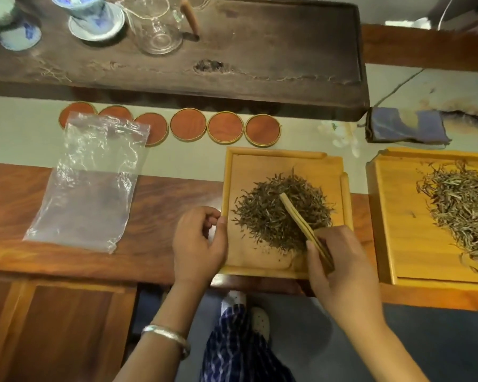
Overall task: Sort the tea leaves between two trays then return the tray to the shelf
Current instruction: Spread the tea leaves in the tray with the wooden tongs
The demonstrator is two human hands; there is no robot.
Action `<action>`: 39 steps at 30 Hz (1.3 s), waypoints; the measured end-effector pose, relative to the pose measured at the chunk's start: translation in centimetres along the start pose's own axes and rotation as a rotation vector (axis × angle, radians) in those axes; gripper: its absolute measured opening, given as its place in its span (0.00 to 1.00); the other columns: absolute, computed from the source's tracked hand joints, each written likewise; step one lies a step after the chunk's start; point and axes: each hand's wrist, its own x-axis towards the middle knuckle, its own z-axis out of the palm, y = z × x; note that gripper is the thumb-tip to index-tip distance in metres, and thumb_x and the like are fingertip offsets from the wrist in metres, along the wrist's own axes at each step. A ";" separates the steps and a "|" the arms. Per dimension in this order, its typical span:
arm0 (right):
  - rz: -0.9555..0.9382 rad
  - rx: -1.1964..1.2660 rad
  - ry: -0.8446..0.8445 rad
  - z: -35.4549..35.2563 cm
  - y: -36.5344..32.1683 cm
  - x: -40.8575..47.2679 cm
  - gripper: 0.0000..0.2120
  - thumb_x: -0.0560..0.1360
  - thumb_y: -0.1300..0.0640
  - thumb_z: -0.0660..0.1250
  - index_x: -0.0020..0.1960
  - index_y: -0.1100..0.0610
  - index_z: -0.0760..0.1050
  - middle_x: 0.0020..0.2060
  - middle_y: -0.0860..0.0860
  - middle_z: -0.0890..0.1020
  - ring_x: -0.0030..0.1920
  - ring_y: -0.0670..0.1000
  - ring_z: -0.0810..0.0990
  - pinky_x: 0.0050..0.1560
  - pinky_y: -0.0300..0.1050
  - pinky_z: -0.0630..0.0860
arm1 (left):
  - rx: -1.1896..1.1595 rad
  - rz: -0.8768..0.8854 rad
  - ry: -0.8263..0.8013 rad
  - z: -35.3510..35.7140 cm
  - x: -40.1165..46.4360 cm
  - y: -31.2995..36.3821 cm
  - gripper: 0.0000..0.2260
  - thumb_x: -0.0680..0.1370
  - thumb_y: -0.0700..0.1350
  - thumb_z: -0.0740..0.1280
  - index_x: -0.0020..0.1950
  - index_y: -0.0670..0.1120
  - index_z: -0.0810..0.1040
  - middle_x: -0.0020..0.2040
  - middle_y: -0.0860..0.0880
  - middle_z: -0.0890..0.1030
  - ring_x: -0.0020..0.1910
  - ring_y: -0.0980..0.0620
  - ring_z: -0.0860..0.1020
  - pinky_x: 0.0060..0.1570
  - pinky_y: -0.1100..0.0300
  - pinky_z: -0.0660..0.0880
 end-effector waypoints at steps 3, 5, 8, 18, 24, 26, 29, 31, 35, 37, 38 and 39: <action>0.005 -0.034 0.000 0.7 0.3 -0.6 0.03 0.75 0.60 0.65 0.49 0.56 0.74 0.41 0.47 0.72 0.39 0.47 0.72 0.33 0.41 0.71 | -0.010 0.014 0.008 0.0 -0.1 -0.2 0.02 0.73 0.46 0.67 0.43 0.52 0.74 0.36 0.60 0.71 0.37 0.61 0.71 0.40 0.72 0.65; -0.003 -0.044 -0.019 0.8 0.3 -1.3 0.03 0.75 0.59 0.64 0.49 0.56 0.74 0.42 0.49 0.73 0.39 0.49 0.73 0.32 0.44 0.72 | -0.007 0.021 0.014 0.0 -0.1 -0.3 0.02 0.73 0.46 0.67 0.42 0.49 0.75 0.36 0.56 0.73 0.37 0.56 0.72 0.39 0.66 0.67; -0.015 -0.052 -0.078 0.8 0.1 -2.2 0.04 0.76 0.58 0.63 0.49 0.57 0.74 0.42 0.50 0.74 0.40 0.52 0.74 0.33 0.47 0.74 | -0.011 0.026 0.023 0.1 -0.2 -0.3 0.02 0.74 0.47 0.66 0.42 0.49 0.75 0.36 0.54 0.74 0.37 0.54 0.73 0.40 0.62 0.67; -0.043 -0.081 -0.007 1.6 -1.0 -0.9 0.04 0.75 0.62 0.66 0.48 0.62 0.76 0.41 0.53 0.75 0.40 0.51 0.74 0.35 0.42 0.70 | -0.018 -0.017 0.009 0.1 -0.3 0.1 0.03 0.74 0.46 0.67 0.42 0.48 0.75 0.37 0.52 0.75 0.37 0.54 0.73 0.39 0.66 0.66; -0.077 -0.115 -0.048 2.4 -1.9 -1.9 0.03 0.75 0.62 0.66 0.47 0.61 0.77 0.42 0.54 0.76 0.40 0.54 0.76 0.31 0.46 0.75 | -0.013 -0.017 -0.004 -0.1 -0.3 0.0 0.03 0.75 0.45 0.68 0.42 0.47 0.75 0.37 0.51 0.75 0.37 0.52 0.73 0.38 0.64 0.66; -0.082 -0.084 -0.048 2.1 -2.0 -2.3 0.03 0.75 0.62 0.65 0.47 0.61 0.77 0.42 0.53 0.76 0.39 0.53 0.76 0.29 0.46 0.75 | -0.014 -0.017 -0.003 0.0 -0.3 0.1 0.03 0.74 0.45 0.68 0.42 0.48 0.75 0.36 0.51 0.75 0.37 0.52 0.73 0.38 0.64 0.65; -0.053 -0.061 -0.015 1.7 -2.1 -1.5 0.04 0.75 0.61 0.66 0.48 0.60 0.76 0.41 0.52 0.75 0.39 0.51 0.74 0.30 0.46 0.73 | -0.016 -0.006 0.003 0.1 -0.2 0.2 0.03 0.74 0.44 0.68 0.42 0.48 0.75 0.36 0.52 0.74 0.37 0.54 0.71 0.38 0.67 0.63; -0.041 -0.074 -0.004 2.0 -2.2 -0.4 0.04 0.75 0.62 0.66 0.49 0.61 0.76 0.41 0.52 0.75 0.39 0.51 0.74 0.32 0.45 0.73 | -0.017 0.000 0.009 0.1 -0.2 0.1 0.03 0.74 0.45 0.67 0.41 0.47 0.75 0.36 0.54 0.73 0.36 0.55 0.70 0.38 0.67 0.62; -0.055 -0.118 -0.061 3.0 -3.0 0.3 0.03 0.75 0.62 0.66 0.48 0.61 0.76 0.42 0.53 0.75 0.39 0.52 0.74 0.32 0.44 0.74 | -0.021 0.009 0.013 0.2 -0.2 -0.1 0.04 0.74 0.45 0.67 0.41 0.48 0.74 0.35 0.56 0.71 0.36 0.57 0.69 0.38 0.70 0.62; -0.055 -0.135 -0.085 3.2 -3.1 -0.6 0.03 0.75 0.62 0.66 0.48 0.61 0.76 0.42 0.53 0.76 0.39 0.53 0.75 0.31 0.46 0.75 | -0.028 0.020 0.017 0.2 -0.2 -0.1 0.04 0.74 0.44 0.67 0.41 0.50 0.72 0.35 0.58 0.69 0.36 0.59 0.67 0.40 0.73 0.64; -0.055 -0.130 -0.093 3.1 -3.1 -1.2 0.03 0.75 0.62 0.66 0.48 0.60 0.76 0.42 0.52 0.75 0.39 0.53 0.75 0.30 0.47 0.76 | -0.030 0.023 0.019 0.2 -0.2 -0.2 0.04 0.74 0.44 0.67 0.41 0.50 0.73 0.35 0.58 0.70 0.36 0.59 0.67 0.40 0.74 0.64; -0.051 -0.116 -0.101 2.9 -3.1 -1.8 0.03 0.75 0.61 0.65 0.48 0.60 0.76 0.42 0.52 0.75 0.39 0.52 0.75 0.30 0.48 0.76 | -0.032 0.025 0.019 0.3 -0.2 -0.2 0.04 0.74 0.44 0.67 0.41 0.49 0.73 0.35 0.57 0.70 0.36 0.59 0.67 0.40 0.74 0.64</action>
